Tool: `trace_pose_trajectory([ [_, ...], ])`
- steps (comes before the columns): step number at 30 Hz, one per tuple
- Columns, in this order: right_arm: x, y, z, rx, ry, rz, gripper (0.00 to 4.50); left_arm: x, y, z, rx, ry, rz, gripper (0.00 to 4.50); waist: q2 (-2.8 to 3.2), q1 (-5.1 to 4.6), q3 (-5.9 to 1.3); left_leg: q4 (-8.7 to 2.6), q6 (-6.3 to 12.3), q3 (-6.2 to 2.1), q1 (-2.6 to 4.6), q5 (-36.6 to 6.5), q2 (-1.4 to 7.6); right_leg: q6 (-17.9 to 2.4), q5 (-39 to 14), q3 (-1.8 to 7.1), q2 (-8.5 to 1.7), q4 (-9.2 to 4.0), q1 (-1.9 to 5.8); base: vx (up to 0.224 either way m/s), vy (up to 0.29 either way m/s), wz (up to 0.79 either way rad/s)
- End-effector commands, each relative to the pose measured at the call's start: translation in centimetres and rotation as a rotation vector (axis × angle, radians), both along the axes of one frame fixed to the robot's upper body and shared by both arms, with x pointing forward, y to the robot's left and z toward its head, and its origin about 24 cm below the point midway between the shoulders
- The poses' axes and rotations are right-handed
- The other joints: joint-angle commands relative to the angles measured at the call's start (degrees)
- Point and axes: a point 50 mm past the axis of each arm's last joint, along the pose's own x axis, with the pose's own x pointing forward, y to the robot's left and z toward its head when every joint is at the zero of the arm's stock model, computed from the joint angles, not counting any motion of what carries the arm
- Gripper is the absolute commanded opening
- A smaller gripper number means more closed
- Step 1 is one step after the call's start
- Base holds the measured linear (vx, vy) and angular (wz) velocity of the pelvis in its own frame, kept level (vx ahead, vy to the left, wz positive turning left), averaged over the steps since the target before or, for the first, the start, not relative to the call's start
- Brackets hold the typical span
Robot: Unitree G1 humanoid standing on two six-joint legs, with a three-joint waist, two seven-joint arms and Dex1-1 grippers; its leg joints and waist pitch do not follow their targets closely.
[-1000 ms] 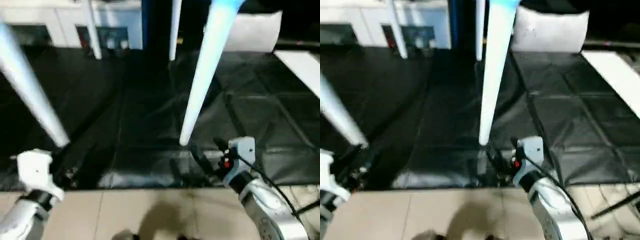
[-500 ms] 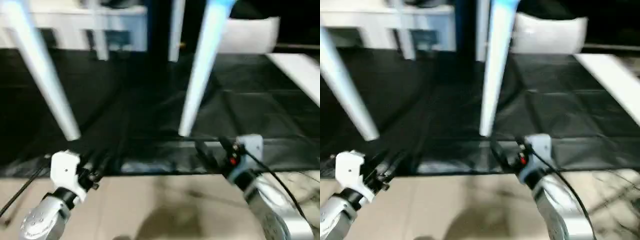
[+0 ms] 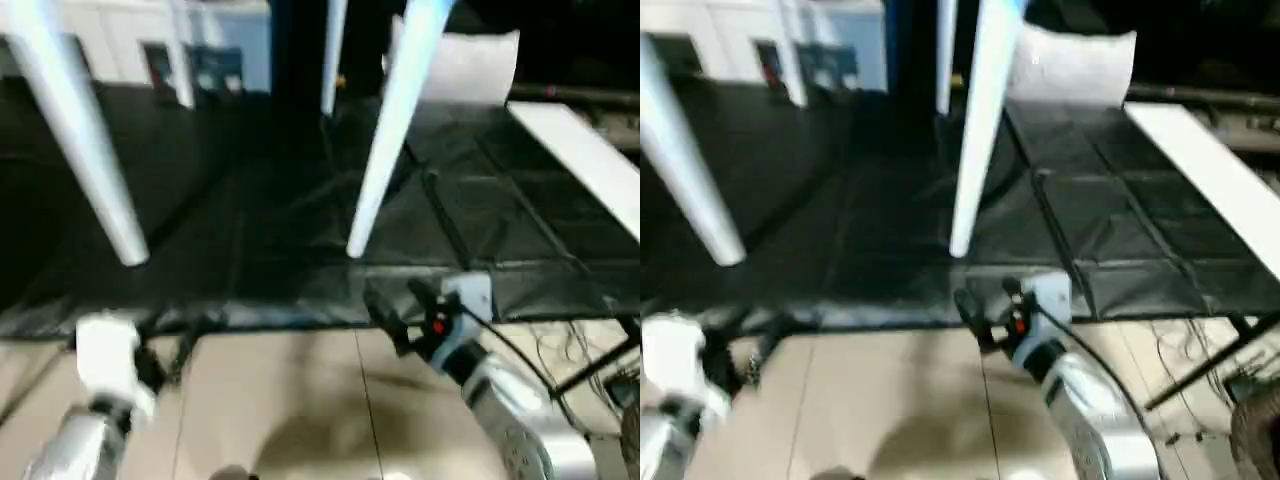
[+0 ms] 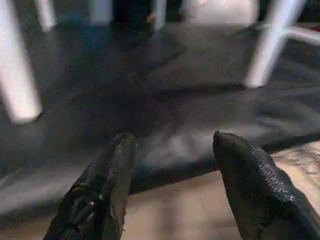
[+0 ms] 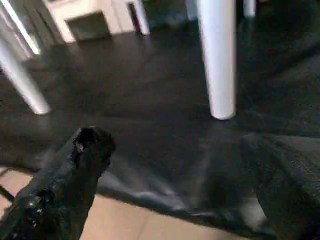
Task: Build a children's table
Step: Flip table
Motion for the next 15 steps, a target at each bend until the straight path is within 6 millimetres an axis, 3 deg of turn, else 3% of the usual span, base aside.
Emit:
trace_pose_trajectory([
  [1,0.3,-0.1,0.4,0.000,-0.031,0.048,4.50,-0.2,-0.6,-0.5,-0.030,0.029,-0.062,3.21,1.18,1.39,-2.97,-9.94,-10.16,4.61,-2.70,-38.0,1.84,1.3,-34.2,5.13,-2.51,-0.15,2.79,-0.070,-0.069,0.19],
  [2,0.2,-0.2,0.2,-0.001,-0.032,0.088,4.50,0.3,-1.0,-0.9,-0.024,0.055,-0.105,3.41,0.72,0.65,-0.79,8.85,-0.60,-6.34,-0.03,-1.5,-1.56,-3.4,-58.1,12.74,-11.44,-18.25,-2.81,0.023,-0.113,0.09],
  [3,0.0,-0.3,0.0,-0.004,-0.032,0.125,4.50,0.5,-1.2,-1.6,-0.015,0.085,-0.134,3.56,0.09,1.91,1.67,9.04,0.68,-6.42,-0.43,-0.8,-2.31,-4.7,-58.1,12.71,-10.26,-19.11,-1.98,0.023,-0.113,0.09],
  [4,-0.3,-0.3,-0.4,-0.028,-0.021,0.178,4.50,0.8,-1.3,-2.5,0.019,0.126,-0.164,3.64,0.97,2.59,0.55,6.91,-1.65,-8.18,3.01,-5.2,-1.82,-5.8,-50.0,12.23,-7.90,-15.67,-0.87,-0.041,0.025,0.24],
  [5,-0.4,-0.3,-0.6,-0.045,-0.016,0.201,4.50,0.8,-1.4,-2.8,0.029,0.141,-0.179,3.64,1.19,2.47,0.09,4.53,-2.49,-7.12,5.40,-10.6,-1.48,-5.2,-44.3,9.64,-5.85,-14.44,-1.71,-0.125,0.081,0.28],
  [6,-0.5,-0.3,-0.8,-0.064,-0.011,0.226,4.50,0.8,-1.4,-3.2,0.040,0.159,-0.196,3.64,1.76,1.86,-0.26,0.44,-3.96,-7.22,6.73,-19.6,0.30,-5.5,-37.2,7.70,-3.61,-12.82,-2.89,-0.125,0.081,0.28],
  [7,-0.5,-0.3,-0.8,-0.064,-0.011,0.226,4.50,0.8,-1.4,-3.2,0.040,0.159,-0.196,3.72,2.98,0.93,-1.15,-5.07,-4.01,-9.44,4.76,-29.5,3.71,-5.7,-17.2,8.27,-2.27,-9.45,-0.72,-0.091,0.052,0.15],
  [8,-0.8,-0.3,-1.6,-0.094,0.020,0.290,4.50,0.8,-1.7,-4.7,0.050,0.229,-0.234,3.85,3.75,0.06,-2.36,-6.23,-0.50,-9.76,4.76,-22.9,4.42,-6.9,1.0,8.24,-3.07,-8.93,0.70,-0.034,0.065,0.00],
  [9,-1.0,-0.3,-2.2,-0.091,0.050,0.312,4.50,0.8,-1.9,-5.9,0.039,0.290,-0.232,3.85,3.37,-1.01,-3.49,-5.58,3.23,-8.73,4.25,-12.2,3.64,-6.9,11.8,7.75,-3.73,-9.71,1.80,-0.034,0.065,0.00],
  [10,-1.0,-0.2,-2.7,-0.086,0.070,0.323,4.50,0.7,-2.0,-6.7,0.032,0.329,-0.227,4.05,4.16,-1.61,-3.44,-5.96,3.59,-8.10,3.59,-11.0,3.08,-7.3,12.6,7.33,-3.81,-10.44,1.63,-0.010,0.074,-0.04],
  [11,-1.0,-0.2,-2.7,-0.086,0.070,0.323,4.50,0.7,-2.0,-6.7,0.032,0.329,-0.227,4.08,3.84,-2.07,-3.33,-5.99,3.23,-7.77,3.22,-11.0,2.86,-7.4,13.2,7.61,-4.07,-10.78,1.61,0.018,0.054,-0.01],
  [12,-1.1,-0.2,-3.0,-0.092,0.080,0.330,4.50,0.6,-2.1,-7.2,0.036,0.353,-0.227,4.08,3.39,-2.55,-3.22,-6.18,2.83,-7.36,2.75,-11.6,2.84,-8.1,13.4,7.94,-4.88,-11.31,2.07,0.018,0.054,-0.01],
  [13,-1.1,-0.2,-3.0,-0.092,0.080,0.330,4.50,0.6,-2.1,-7.2,0.036,0.353,-0.227,4.24,3.50,-2.80,-3.38,-6.28,2.47,-7.25,2.56,-11.5,2.73,-8.3,13.3,7.88,-5.08,-11.44,2.46,0.000,0.000,0.00],
  [14,-1.1,-0.1,-3.6,-0.090,0.102,0.341,4.50,0.5,-2.3,-8.1,0.034,0.392,-0.225,4.24,3.03,-3.37,-3.33,-6.43,2.13,-7.04,2.19,-11.3,2.63,-8.4,13.4,7.99,-5.16,-11.64,2.60,0.000,0.000,0.00],
  [15,-1.2,0.1,-4.5,-0.094,0.129,0.343,4.50,0.3,-2.5,-9.1,0.055,0.423,-0.238,4.37,2.36,-4.04,-2.92,-6.60,2.22,-6.68,2.02,-12.5,2.40,-8.8,9.9,8.03,-5.18,-12.04,2.27,0.000,0.000,0.00],
])
